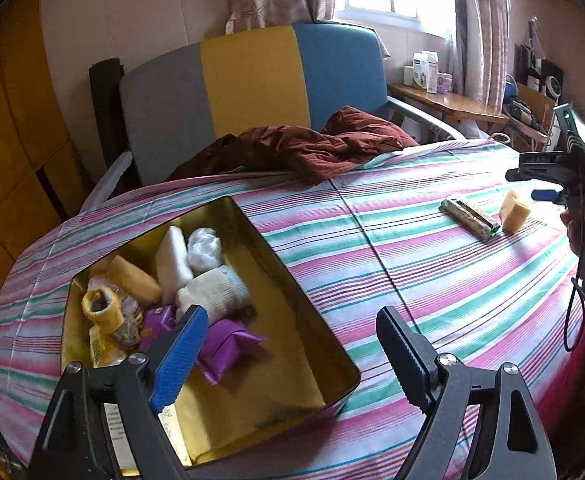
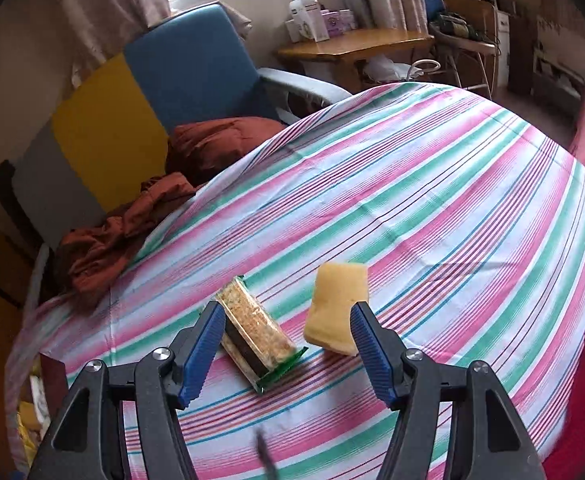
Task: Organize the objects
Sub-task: 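Withdraw both tools from the tray toward the cracker packet and small sponge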
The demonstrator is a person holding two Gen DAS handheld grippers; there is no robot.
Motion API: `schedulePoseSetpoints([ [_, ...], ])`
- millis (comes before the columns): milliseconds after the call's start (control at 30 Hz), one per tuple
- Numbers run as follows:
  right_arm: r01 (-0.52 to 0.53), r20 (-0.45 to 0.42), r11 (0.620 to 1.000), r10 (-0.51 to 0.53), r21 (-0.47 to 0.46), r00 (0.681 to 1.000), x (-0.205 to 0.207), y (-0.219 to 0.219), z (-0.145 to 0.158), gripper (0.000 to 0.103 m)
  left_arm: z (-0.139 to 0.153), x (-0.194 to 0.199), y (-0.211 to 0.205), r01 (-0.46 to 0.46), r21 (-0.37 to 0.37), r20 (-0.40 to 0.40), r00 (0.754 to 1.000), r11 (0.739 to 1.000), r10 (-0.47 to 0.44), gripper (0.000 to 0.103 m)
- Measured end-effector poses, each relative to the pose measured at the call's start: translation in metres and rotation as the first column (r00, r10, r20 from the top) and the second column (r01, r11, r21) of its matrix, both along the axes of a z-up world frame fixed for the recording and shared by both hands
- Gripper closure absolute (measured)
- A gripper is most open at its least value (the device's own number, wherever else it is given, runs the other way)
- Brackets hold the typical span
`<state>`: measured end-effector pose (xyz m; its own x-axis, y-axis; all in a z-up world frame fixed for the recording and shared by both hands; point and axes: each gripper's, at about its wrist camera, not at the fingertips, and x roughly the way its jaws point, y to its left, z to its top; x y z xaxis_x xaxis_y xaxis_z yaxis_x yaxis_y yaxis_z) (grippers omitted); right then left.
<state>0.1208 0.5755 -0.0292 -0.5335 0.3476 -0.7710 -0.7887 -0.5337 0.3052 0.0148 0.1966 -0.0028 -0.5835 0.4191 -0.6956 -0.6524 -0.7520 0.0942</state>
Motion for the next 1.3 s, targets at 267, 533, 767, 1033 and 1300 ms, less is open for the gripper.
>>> schedulePoseSetpoints([
  [267, 0.02, -0.013, 0.999, -0.021, -0.034, 1.0, 0.004, 0.005, -0.003, 0.037, -0.006, 0.0, 0.022, 0.039, -0.019, 0.005, 0.999, 0.999, -0.039, 0.016],
  [533, 0.024, -0.022, 0.998, -0.026, -0.058, 0.999, 0.005, 0.008, -0.005, 0.027, -0.011, 0.002, 0.044, 0.079, -0.031, 0.011, 0.997, 0.996, -0.079, 0.016],
  [767, 0.009, 0.01, 0.997, -0.009, -0.083, 1.0, 0.0, 0.009, -0.011, 0.027, -0.016, 0.006, 0.067, 0.118, -0.049, 0.014, 0.993, 0.992, -0.117, 0.016],
  [1033, 0.002, 0.033, 0.994, 0.001, -0.109, 0.999, -0.001, 0.011, -0.018, 0.027, -0.023, 0.007, 0.096, 0.168, -0.061, 0.035, 0.985, 0.984, -0.166, 0.016],
  [1300, 0.014, 0.054, 0.99, -0.007, -0.139, 0.999, 0.0, 0.017, -0.024, 0.027, -0.034, 0.008, 0.123, 0.207, -0.074, 0.062, 0.977, 0.976, -0.203, 0.016],
])
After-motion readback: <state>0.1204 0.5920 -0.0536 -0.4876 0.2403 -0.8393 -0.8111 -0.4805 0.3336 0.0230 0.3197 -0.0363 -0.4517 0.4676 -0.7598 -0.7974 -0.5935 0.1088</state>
